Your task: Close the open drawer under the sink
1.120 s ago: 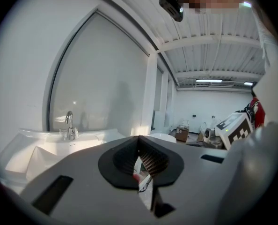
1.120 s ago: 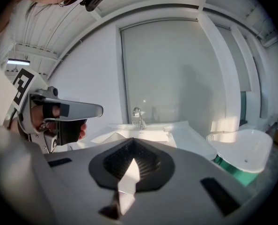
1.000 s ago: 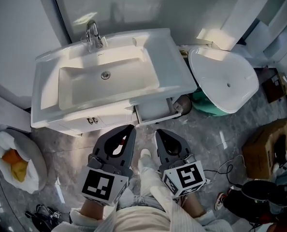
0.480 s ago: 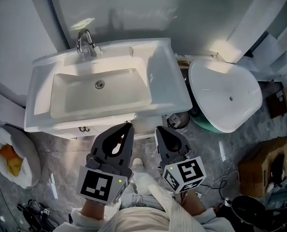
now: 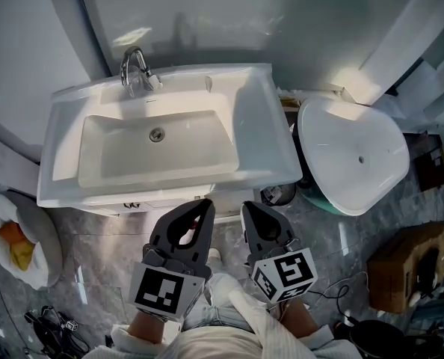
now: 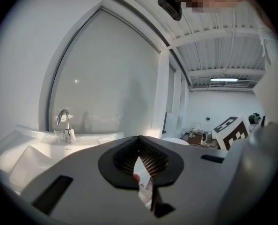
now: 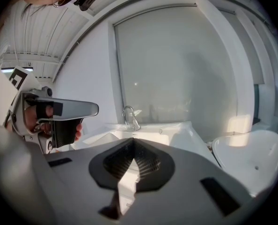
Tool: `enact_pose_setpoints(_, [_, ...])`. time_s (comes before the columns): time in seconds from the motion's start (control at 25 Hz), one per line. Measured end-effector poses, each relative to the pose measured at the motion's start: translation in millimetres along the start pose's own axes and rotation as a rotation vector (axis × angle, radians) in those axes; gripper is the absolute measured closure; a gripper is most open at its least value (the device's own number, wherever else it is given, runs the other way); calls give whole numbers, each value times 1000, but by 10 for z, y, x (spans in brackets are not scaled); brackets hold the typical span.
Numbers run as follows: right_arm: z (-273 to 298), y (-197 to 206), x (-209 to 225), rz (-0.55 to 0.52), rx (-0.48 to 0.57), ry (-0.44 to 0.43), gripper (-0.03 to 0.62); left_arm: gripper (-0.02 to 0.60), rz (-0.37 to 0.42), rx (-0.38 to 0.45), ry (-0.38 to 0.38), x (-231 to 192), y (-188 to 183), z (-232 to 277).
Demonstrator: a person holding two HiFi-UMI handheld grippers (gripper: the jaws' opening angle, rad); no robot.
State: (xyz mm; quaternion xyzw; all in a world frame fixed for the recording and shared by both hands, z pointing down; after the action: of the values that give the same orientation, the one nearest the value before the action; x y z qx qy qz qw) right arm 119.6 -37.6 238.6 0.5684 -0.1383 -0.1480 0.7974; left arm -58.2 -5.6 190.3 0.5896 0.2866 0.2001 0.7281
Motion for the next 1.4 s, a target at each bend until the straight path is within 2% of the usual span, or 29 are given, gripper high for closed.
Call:
enact_pose_setpoints(0.08, [20,45,-13,-1,1,8,585,566,-18,-23,0,-28,70,-6])
enact_pose_setpoints(0.32, [106,410,-53,7,-2,57,585,566,-58,-14,12,-148,390,13])
enact_pose_setpoints(0.52, [174,920,-4,22,1,125,585,566,-68,-30,-7,-266,855,27])
enact_pose_setpoints(0.8, [289,1764,112,35,-56,202,585,566,-65,-71,-17,-335,1542,93])
enact_pose_setpoints(1.4, [487,2972,247,5,-144,175,583,566,-106,-160,8,-159,2660,404])
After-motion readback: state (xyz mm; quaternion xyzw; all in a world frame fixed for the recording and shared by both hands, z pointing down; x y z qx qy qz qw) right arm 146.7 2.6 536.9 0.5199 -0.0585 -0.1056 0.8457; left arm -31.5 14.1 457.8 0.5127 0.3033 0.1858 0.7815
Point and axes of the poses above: the fingertips, and each gripper's own axes: z forward along the fingers, x to its right, y out of its underside, the point moved 10 cm from there along -z, backward along the fingers, and after that the axes turned 15 degrees about y, right-handed, at the moved point
